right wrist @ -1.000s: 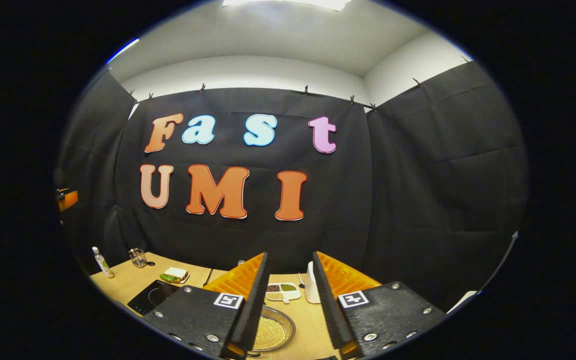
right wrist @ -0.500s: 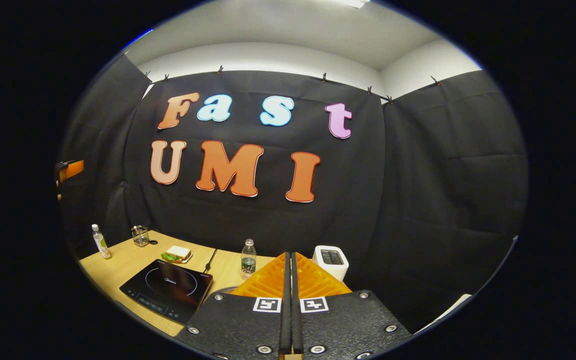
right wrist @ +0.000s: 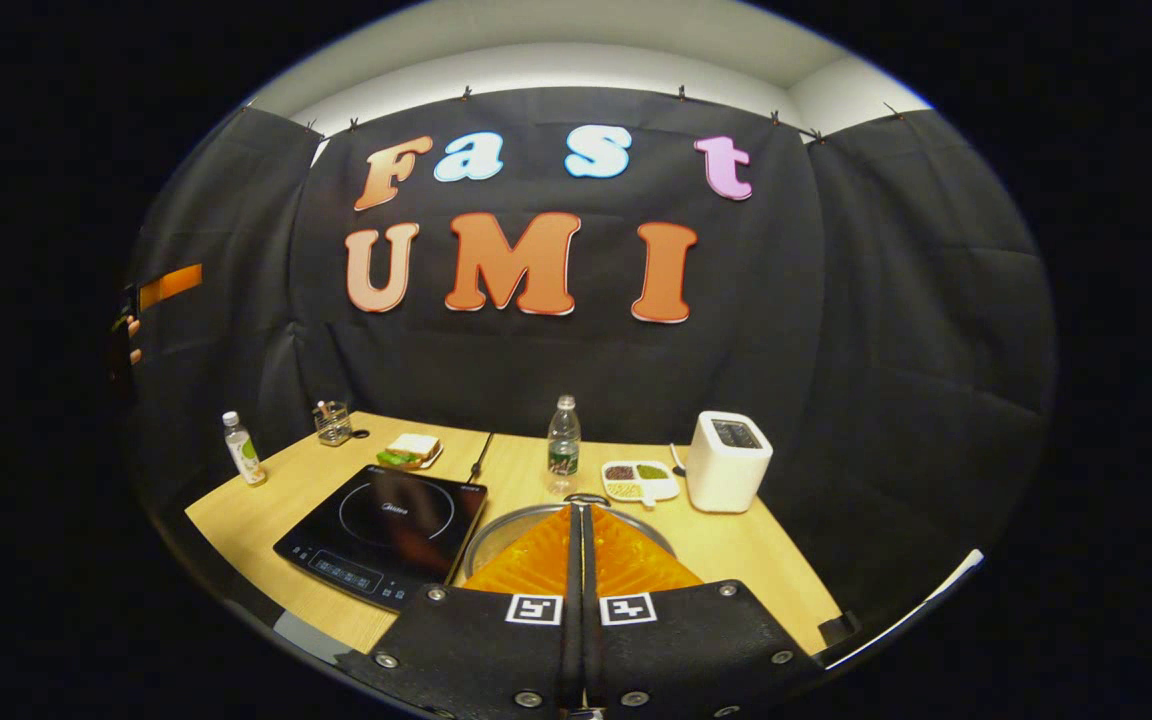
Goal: First push the handle of the pot to place it horizontally, then grasp the pot with both hands and set it on the induction cooktop.
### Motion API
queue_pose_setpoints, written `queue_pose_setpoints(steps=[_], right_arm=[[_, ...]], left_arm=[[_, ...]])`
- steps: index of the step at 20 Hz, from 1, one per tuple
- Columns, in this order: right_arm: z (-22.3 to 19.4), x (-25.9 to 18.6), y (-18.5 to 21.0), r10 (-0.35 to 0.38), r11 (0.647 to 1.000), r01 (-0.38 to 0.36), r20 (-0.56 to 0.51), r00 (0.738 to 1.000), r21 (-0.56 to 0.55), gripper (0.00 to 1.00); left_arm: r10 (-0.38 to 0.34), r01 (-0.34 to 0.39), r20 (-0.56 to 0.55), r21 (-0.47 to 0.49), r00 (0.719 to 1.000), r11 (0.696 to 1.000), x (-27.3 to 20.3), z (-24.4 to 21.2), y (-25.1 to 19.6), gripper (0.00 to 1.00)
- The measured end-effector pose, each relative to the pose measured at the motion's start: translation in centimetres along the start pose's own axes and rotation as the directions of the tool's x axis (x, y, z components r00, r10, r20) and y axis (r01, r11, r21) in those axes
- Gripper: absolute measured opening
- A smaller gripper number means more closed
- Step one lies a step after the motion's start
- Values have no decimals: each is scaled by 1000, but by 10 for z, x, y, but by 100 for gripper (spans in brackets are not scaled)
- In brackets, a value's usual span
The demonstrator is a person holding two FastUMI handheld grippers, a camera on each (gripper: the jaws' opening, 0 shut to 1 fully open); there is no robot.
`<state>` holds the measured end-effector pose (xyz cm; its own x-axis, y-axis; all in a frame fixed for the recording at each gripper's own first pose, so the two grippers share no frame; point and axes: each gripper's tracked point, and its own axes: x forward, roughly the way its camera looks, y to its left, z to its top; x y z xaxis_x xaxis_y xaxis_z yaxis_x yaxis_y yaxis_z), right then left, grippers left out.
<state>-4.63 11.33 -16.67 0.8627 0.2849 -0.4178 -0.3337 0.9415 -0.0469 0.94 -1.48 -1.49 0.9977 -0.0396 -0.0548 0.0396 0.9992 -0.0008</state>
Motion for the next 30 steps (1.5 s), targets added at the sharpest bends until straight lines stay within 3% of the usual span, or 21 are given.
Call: queue_pose_setpoints(steps=[5,11,18,25,30], right_arm=[[-48,11,33,81,997,-79,-114,990,18,0],[-102,24,64,150,989,-145,-236,960,38,0],[-166,37,89,192,981,-177,-392,900,75,0],[-191,48,71,132,991,-124,-450,883,49,0],[-193,46,59,129,991,-102,-461,878,85,0]], left_arm=[[-8,8,-18,-2,1000,1000,2,-8,-3,99],[-1,1,-25,2,1000,1000,4,-13,-1,100],[-5,6,-30,19,1000,1000,9,-20,-8,99],[-21,22,-38,13,999,1000,14,-23,-16,100],[0,1,-21,28,1000,1000,16,-18,-10,99]])
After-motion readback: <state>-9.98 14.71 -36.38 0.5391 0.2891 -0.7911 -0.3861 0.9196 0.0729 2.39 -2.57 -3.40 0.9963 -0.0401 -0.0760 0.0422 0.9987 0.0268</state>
